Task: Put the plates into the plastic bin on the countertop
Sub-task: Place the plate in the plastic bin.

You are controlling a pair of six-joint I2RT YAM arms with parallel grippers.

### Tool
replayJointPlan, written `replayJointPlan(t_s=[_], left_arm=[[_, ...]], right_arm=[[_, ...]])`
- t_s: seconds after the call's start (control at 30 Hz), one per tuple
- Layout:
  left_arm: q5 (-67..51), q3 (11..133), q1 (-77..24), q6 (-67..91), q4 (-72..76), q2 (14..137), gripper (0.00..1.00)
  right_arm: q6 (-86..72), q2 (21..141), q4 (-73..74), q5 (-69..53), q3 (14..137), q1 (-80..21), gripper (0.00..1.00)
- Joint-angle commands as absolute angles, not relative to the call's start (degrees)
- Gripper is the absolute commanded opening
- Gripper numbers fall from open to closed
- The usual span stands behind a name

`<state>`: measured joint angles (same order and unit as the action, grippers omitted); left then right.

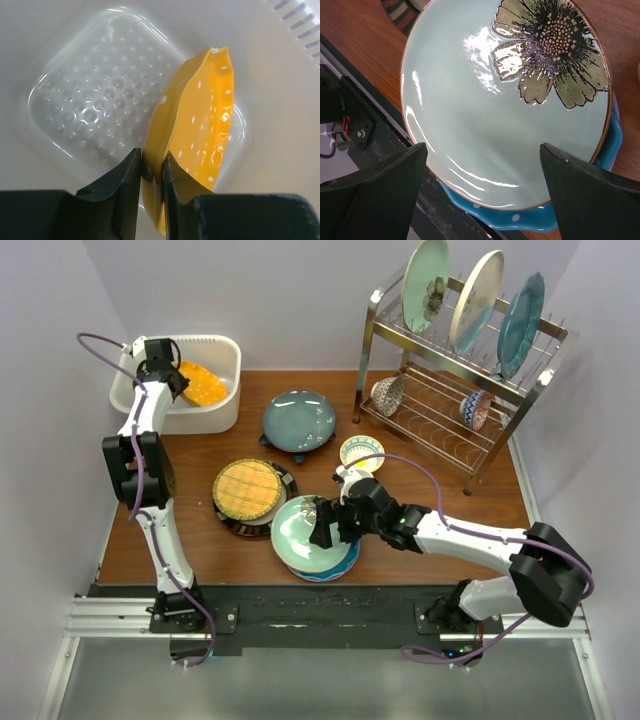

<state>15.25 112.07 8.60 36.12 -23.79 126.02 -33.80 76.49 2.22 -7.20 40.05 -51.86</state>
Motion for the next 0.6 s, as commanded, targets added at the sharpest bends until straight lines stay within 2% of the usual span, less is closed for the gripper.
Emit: replayJointPlan(t_s=[0.0,0.07,0.3,0.47,0.57], left_arm=[[15.2,116.2,8.7,36.1,-17.8,124.7,0.0],[15.1,115.8,8.7,35.8,-18.2,124.8,0.0],[16.0,114.4,8.7,35.1,-19.2,124.9,0.23],[16.3,114.0,8.8,34.5,-20.1,125.2,0.28],[17.2,114.0,8.8,34.1,-20.8,125.3,0.35]], right_arm=[[-33.0,76.3,1.1,-7.9,41.8,-52.2,0.99],[-33.0,75.9,1.1,-7.8,41.5,-52.2,0.99],[-33.0,75.7,1.1,-7.9,41.3,-52.2,0.99],[-33.0,75.1,1.1,-7.8,40.9,-52.2,0.99],[-33.0,74.7,1.0,-7.6,40.5,-52.2,0.99]])
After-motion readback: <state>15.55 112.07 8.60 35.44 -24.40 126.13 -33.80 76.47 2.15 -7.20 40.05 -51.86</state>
